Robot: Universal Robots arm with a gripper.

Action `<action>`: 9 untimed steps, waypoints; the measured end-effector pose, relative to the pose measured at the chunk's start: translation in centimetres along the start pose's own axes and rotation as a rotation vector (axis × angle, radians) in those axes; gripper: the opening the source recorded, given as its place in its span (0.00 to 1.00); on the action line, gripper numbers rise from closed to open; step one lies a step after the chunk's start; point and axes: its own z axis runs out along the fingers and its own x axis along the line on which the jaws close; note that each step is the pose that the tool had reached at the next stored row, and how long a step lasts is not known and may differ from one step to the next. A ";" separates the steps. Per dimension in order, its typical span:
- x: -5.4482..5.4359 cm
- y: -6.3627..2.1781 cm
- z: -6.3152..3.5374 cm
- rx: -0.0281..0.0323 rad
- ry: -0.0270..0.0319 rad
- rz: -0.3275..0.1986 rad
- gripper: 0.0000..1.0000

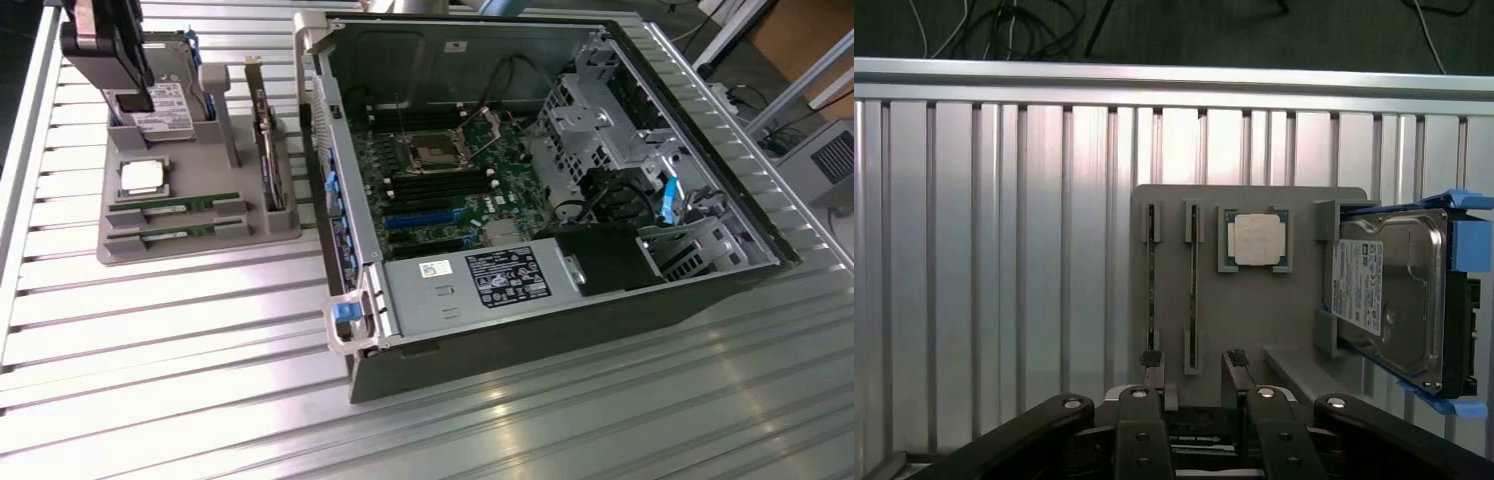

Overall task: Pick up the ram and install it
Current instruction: 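Pick up the ram and move it above insertion slot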

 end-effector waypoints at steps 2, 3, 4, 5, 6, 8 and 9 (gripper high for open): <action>0.0 -0.01 0.19 -0.0001 0.0001 -0.003 0.36; 0.0 -0.01 0.28 -0.0001 0.0002 -0.004 0.36; 0.0 -0.02 0.40 -0.0001 0.0002 -0.005 0.36; 0.0 -0.02 0.47 -0.0001 0.0003 -0.006 0.36; 0.0 -0.02 0.59 -0.0001 0.0003 -0.008 0.36; 0.1 -0.03 0.70 -0.0002 0.0004 -0.009 0.36; 0.1 -0.03 0.78 -0.0002 0.0004 -0.010 0.36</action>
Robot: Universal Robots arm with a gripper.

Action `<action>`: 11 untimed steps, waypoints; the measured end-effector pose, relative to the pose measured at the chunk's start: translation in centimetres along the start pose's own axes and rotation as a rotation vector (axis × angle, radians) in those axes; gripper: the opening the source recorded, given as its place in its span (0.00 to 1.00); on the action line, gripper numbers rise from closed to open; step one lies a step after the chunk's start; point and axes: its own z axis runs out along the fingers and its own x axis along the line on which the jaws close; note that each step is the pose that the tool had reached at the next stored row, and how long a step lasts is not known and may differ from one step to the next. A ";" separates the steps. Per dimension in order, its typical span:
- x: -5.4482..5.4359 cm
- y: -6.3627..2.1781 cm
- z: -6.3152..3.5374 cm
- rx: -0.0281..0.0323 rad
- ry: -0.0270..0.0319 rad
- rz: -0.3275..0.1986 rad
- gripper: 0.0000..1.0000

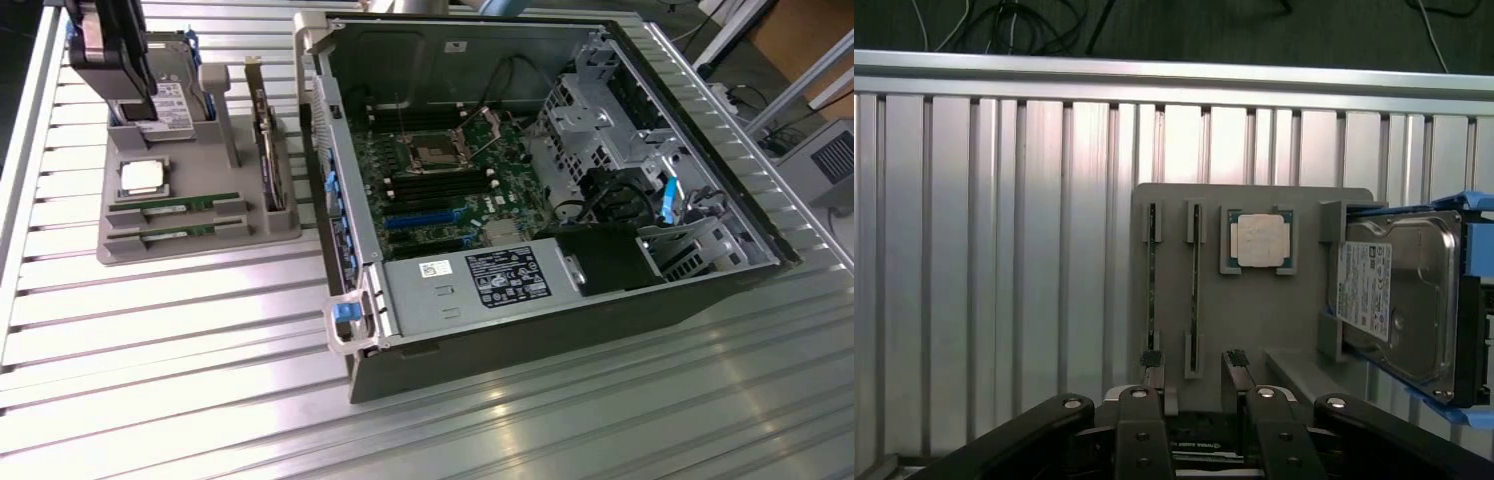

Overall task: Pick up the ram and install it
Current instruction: 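Pick up the ram and move it above insertion slot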

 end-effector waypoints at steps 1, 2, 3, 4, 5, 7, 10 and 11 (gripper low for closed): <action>0.0 -0.01 0.15 -0.0001 0.0001 -0.002 0.36; 0.0 -0.01 0.28 0.0000 0.0001 -0.003 0.36; 0.0 -0.02 0.40 -0.0001 0.0002 -0.005 0.36; 0.0 -0.02 0.49 -0.0002 0.0003 -0.006 0.36; 0.0 -0.02 0.54 -0.0002 0.0003 -0.006 0.36; 0.0 -0.03 0.68 -0.0002 0.0004 -0.008 0.36; 0.1 -0.05 0.98 -0.0011 0.0025 -0.046 0.36; 0.1 -0.05 1.06 -0.0017 0.0041 -0.079 0.36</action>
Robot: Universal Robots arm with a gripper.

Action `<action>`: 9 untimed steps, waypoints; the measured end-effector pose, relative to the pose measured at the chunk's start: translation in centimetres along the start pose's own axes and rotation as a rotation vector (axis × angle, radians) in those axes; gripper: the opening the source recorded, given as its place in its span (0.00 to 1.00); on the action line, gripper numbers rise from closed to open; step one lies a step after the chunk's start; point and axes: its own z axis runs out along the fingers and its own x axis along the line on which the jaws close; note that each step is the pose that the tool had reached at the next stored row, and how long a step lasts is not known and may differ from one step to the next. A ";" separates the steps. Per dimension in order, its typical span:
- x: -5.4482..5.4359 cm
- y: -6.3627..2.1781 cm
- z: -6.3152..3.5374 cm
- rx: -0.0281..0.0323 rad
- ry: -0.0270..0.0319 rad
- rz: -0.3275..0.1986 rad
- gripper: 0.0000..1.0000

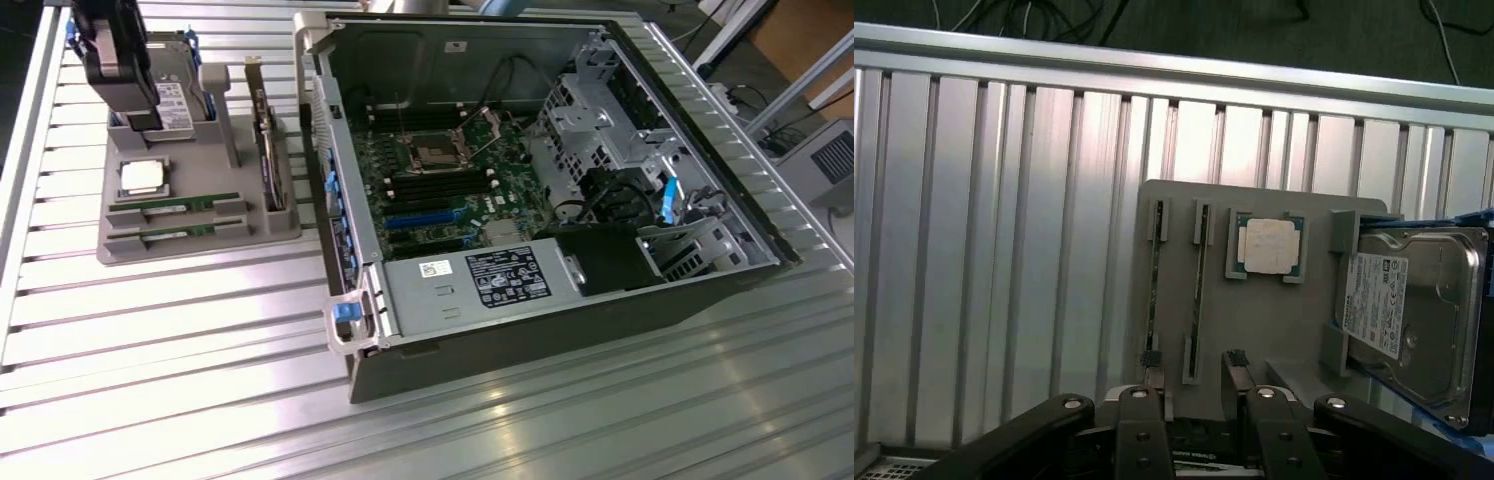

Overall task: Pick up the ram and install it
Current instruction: 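Pick up the ram and move it above insertion slot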

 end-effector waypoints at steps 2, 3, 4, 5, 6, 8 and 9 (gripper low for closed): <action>0.0 0.00 0.12 -0.0003 0.0009 -0.019 0.36; 0.0 0.00 0.17 -0.0004 0.0009 -0.019 0.36; 0.0 0.00 0.18 -0.0004 0.0009 -0.019 0.36; 0.0 -0.01 0.20 -0.0003 0.0009 -0.019 0.36; 0.0 -0.01 0.22 -0.0004 0.0011 -0.019 0.36; 0.0 -0.01 0.28 -0.0003 0.0012 -0.019 0.36; 0.0 -0.01 0.32 -0.0003 0.0012 -0.019 0.36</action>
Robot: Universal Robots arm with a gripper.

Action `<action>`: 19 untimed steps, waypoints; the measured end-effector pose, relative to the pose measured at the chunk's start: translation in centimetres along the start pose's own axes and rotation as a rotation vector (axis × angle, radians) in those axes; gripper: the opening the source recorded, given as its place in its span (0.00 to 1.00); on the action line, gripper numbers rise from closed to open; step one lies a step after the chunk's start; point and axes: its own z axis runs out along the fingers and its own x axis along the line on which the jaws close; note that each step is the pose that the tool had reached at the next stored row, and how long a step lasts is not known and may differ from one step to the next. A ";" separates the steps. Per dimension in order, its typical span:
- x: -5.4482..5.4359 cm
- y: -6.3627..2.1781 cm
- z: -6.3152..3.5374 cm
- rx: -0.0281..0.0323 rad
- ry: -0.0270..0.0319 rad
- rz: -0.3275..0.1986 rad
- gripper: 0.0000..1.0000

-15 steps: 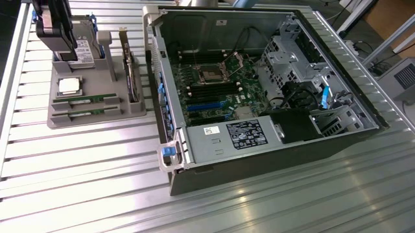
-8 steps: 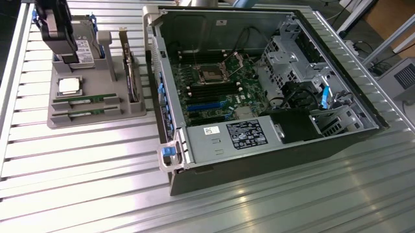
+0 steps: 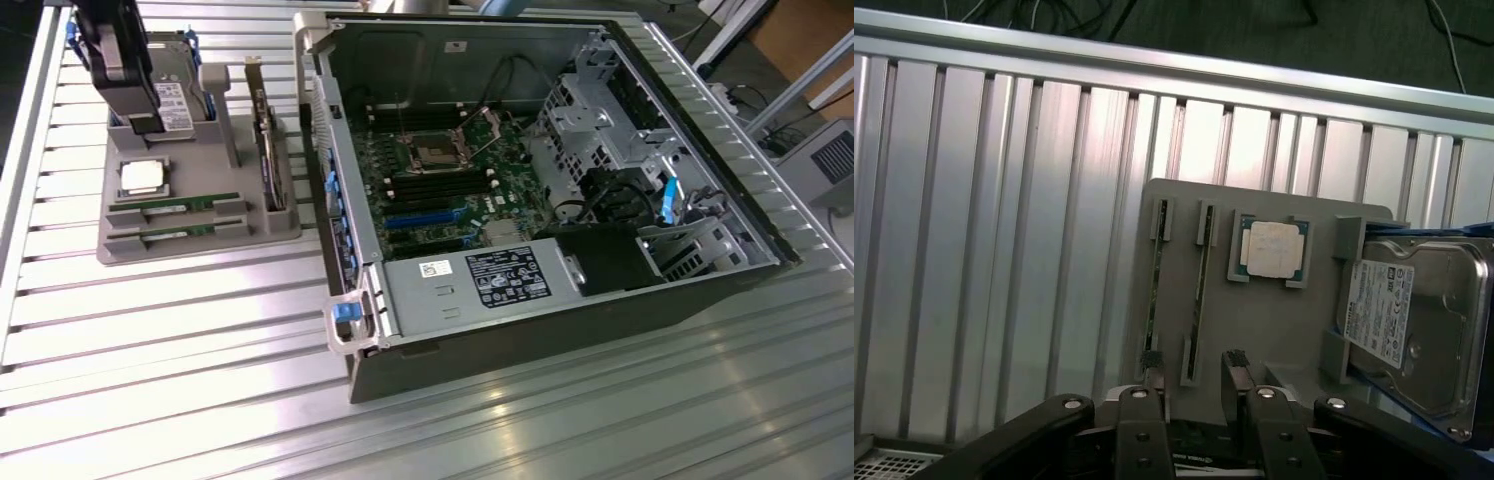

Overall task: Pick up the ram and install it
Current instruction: 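Pick up the ram and move it above insertion slot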

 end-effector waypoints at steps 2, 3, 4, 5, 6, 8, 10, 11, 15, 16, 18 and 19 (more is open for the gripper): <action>0.0 0.00 0.08 -0.0001 0.0000 0.000 0.36; 0.0 -0.01 0.11 0.0000 0.0000 0.000 0.36; 0.0 -0.01 0.16 -0.0001 0.0000 0.000 0.36; 0.0 -0.01 0.25 0.0000 0.0000 0.000 0.36; 0.0 -0.01 0.30 -0.0001 0.0001 0.000 0.36; 0.0 -0.02 0.47 -0.0001 0.0000 0.000 0.36; 0.0 -0.02 0.65 -0.0001 0.0000 0.000 0.36; 0.0 -0.03 0.73 0.0000 0.0000 0.000 0.36; 0.1 -0.04 1.12 -0.0001 0.0000 0.000 0.36; 0.1 -0.04 1.18 -0.0002 0.0001 0.000 0.36; 0.1 -0.04 1.36 -0.0001 0.0001 0.000 0.36; 0.1 -0.05 1.43 -0.0001 0.0001 -0.001 0.36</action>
